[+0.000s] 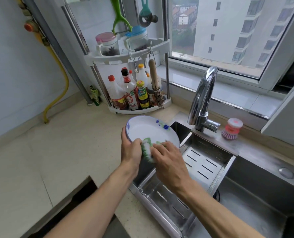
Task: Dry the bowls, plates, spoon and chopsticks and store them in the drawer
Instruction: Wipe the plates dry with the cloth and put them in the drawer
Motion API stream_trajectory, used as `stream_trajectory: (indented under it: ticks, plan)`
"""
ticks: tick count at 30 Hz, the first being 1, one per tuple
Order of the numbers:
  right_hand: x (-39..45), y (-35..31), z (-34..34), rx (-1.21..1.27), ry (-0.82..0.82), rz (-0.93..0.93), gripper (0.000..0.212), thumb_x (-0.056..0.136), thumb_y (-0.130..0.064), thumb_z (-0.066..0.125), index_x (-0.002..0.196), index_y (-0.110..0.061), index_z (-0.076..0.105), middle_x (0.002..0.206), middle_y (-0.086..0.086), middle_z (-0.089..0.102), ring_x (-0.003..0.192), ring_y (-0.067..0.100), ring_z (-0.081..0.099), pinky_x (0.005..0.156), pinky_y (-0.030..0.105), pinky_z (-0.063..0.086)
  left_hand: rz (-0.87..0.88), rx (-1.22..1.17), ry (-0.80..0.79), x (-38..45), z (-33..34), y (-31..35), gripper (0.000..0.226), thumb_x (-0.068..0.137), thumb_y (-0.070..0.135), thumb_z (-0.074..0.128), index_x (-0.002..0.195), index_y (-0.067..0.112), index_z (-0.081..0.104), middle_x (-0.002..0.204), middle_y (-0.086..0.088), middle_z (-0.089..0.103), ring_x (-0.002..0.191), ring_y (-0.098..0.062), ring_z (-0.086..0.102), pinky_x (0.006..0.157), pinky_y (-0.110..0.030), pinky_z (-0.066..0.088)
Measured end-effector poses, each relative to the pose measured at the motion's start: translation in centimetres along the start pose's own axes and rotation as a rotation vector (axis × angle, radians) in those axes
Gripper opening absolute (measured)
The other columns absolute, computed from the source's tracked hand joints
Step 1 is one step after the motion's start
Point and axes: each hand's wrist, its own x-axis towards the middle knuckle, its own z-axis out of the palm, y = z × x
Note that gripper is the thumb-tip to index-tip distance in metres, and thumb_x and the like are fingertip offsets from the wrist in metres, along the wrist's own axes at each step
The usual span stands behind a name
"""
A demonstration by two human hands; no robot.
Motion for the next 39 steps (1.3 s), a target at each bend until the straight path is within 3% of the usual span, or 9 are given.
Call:
stream_trajectory:
  ticks: [5,9,12,15,21,27,33,36,39]
  plan:
    - [-1.5,0.9,-1.5,0.335,-0.305,0.026,0.037,0.106,-0.037,0.036,0.125,-0.02,0.063,0.145,-0.01,0.052,0.124,0.013,0.049,0.114,0.021,0.026,0.124,0.197,0.088,0.7,-0.8,-0.1,0.063,0.091,0.002,0.04,0.148,0.029,0.044,0.138,-0.001,0.056,0.121,-0.024,0.054,0.101,-0.043,0.05]
    - [-1.1,3.2,-1.6,0.112,-0.486,0.215,0.067,0.1,-0.05,0.014,0.127,-0.017,0.065,0.157,0.0,0.038,0.145,0.021,0.026,0.122,0.04,0.014,0.179,0.296,0.084,-0.1,-0.9,0.3,0.062,0.091,0.004,0.042,0.147,0.03,0.045,0.137,0.002,0.057,0.119,-0.019,0.053,0.099,-0.036,0.048]
    - [-1.1,0.4,-1.1,0.312,-0.558,0.27,0.053,0.109,-0.04,0.021,0.159,-0.025,0.018,0.163,-0.003,-0.003,0.153,0.016,-0.007,0.12,0.026,-0.011,0.204,0.323,0.129,-0.4,-0.5,0.5,0.061,0.092,0.005,0.043,0.148,0.031,0.045,0.14,0.003,0.056,0.122,-0.02,0.052,0.097,-0.032,0.045]
    - [-1.6,-0.2,-1.0,0.43,-0.637,0.292,0.055,0.108,-0.044,0.022,0.15,-0.042,-0.012,0.16,-0.003,-0.026,0.149,0.016,-0.022,0.121,0.032,-0.013,0.2,0.424,0.041,-0.3,-0.8,0.7,0.062,0.091,0.01,0.044,0.148,0.036,0.044,0.137,0.004,0.058,0.118,-0.022,0.055,0.098,-0.037,0.049]
    - [1.6,1.8,0.2,0.314,-0.44,0.488,0.057,0.108,-0.045,0.025,0.159,-0.031,0.004,0.164,0.0,-0.023,0.151,0.025,-0.023,0.119,0.04,-0.014,0.16,0.407,-0.097,-1.7,-0.1,0.8,0.076,0.07,0.026,0.039,0.144,0.036,0.048,0.133,0.004,0.061,0.113,-0.021,0.06,0.097,-0.044,0.053]
    - [0.3,2.6,-1.0,0.158,-0.447,0.061,0.068,0.101,-0.006,0.04,0.159,-0.02,0.008,0.164,-0.006,-0.014,0.15,0.017,-0.017,0.121,0.035,-0.008,0.124,0.44,-0.154,-0.6,-0.9,1.7,0.066,0.08,0.014,0.042,0.141,0.038,0.049,0.123,-0.001,0.066,0.099,-0.027,0.066,0.083,-0.043,0.059]
    - [1.6,7.6,-1.5,-0.28,-0.358,-0.059,0.063,0.092,-0.01,0.038,0.155,-0.015,0.031,0.164,0.0,0.017,0.151,0.033,0.01,0.122,0.055,0.018,0.08,0.373,-0.215,-0.7,-0.6,2.2,0.063,0.08,0.007,0.044,0.136,0.032,0.053,0.113,0.0,0.066,0.099,-0.026,0.065,0.078,-0.042,0.059]
    - [0.7,7.5,-1.7,-0.151,-0.539,0.083,0.056,0.102,-0.012,0.032,0.158,-0.021,0.026,0.166,-0.005,0.004,0.153,0.025,-0.008,0.126,0.047,0.003,0.099,0.354,-0.109,0.1,-0.7,2.0,0.062,0.084,0.002,0.041,0.137,0.032,0.053,0.112,0.003,0.063,0.103,-0.029,0.062,0.078,-0.04,0.056]
    - [0.0,4.9,-2.3,0.156,-0.631,0.168,0.046,0.106,-0.012,0.031,0.151,-0.014,0.041,0.165,-0.001,0.014,0.154,0.023,0.003,0.119,0.023,-0.005,0.138,0.388,-0.003,0.7,-0.4,1.8,0.064,0.081,0.01,0.042,0.14,0.034,0.052,0.123,0.0,0.062,0.108,-0.028,0.059,0.091,-0.045,0.056]
